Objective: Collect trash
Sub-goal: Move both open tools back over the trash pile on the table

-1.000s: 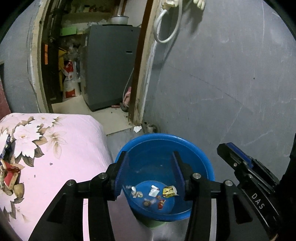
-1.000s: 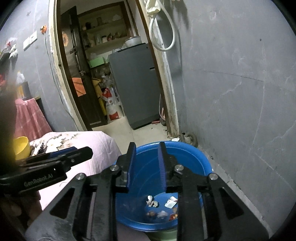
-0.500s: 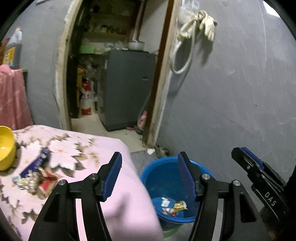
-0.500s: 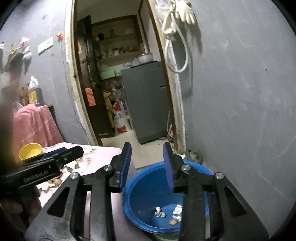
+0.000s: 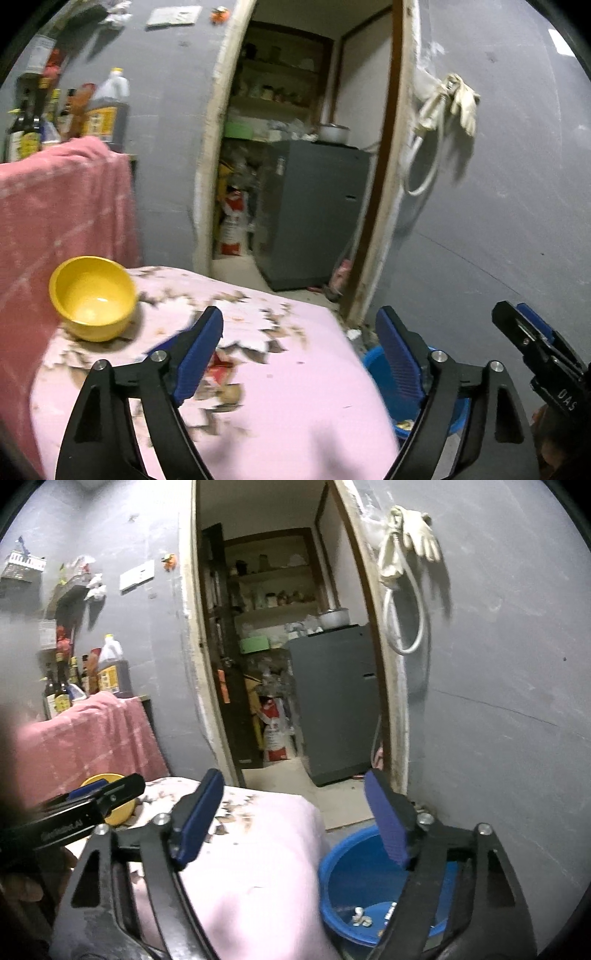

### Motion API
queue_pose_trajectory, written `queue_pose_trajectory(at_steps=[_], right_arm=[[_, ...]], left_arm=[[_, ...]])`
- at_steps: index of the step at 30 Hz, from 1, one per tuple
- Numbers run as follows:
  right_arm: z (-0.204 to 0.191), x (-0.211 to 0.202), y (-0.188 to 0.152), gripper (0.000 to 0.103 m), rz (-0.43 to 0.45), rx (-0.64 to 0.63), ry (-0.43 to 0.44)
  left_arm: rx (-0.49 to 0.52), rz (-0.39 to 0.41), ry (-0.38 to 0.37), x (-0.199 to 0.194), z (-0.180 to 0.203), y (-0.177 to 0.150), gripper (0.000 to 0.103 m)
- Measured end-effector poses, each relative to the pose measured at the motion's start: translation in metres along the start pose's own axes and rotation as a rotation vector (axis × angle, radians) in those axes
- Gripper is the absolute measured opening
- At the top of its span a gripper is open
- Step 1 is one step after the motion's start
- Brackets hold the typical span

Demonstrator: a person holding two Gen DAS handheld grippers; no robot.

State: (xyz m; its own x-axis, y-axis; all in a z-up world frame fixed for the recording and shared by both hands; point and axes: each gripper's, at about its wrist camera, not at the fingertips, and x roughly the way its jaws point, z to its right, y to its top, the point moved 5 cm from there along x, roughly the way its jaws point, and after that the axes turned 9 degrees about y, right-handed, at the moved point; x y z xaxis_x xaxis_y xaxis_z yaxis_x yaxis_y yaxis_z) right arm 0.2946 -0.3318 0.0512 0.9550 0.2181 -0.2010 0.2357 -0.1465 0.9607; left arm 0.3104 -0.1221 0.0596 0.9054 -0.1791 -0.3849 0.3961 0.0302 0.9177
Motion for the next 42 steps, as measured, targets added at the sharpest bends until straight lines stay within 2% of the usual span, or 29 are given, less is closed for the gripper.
queue_pose_trajectory(at_steps=[4, 6, 9, 21, 30, 35, 42], right_arm=[[-0.024, 0.004, 0.0, 0.103, 0.006, -0.017, 0.031], [-0.037, 0.008, -0.001, 0.103, 0.008, -0.029, 0.047], [-0.054, 0.009, -0.001, 0.103, 0.021, -0.049, 0.072], [-0.116, 0.022, -0.015, 0.103, 0.032, -0.132, 0.188], [-0.141, 0.043, -0.033, 0.103, -0.001, -0.212, 0.239], [-0.147, 0.063, -0.046, 0.103, -0.048, -0.246, 0.256], [-0.142, 0.1, -0.065, 0.103, -0.181, -0.242, 0.257]], left_arm=[[-0.023, 0.025, 0.054, -0.015, -0.029, -0.001, 0.09], [-0.033, 0.036, 0.079, -0.022, -0.043, -0.003, 0.091], [-0.046, 0.054, 0.126, -0.032, -0.065, -0.005, 0.099], [-0.054, 0.126, 0.265, -0.06, -0.129, -0.025, 0.1], [-0.038, 0.13, 0.306, -0.053, -0.15, -0.041, 0.1], [-0.033, 0.098, 0.309, -0.037, -0.158, -0.047, 0.1], [-0.015, -0.028, 0.295, -0.001, -0.167, -0.057, 0.1]])
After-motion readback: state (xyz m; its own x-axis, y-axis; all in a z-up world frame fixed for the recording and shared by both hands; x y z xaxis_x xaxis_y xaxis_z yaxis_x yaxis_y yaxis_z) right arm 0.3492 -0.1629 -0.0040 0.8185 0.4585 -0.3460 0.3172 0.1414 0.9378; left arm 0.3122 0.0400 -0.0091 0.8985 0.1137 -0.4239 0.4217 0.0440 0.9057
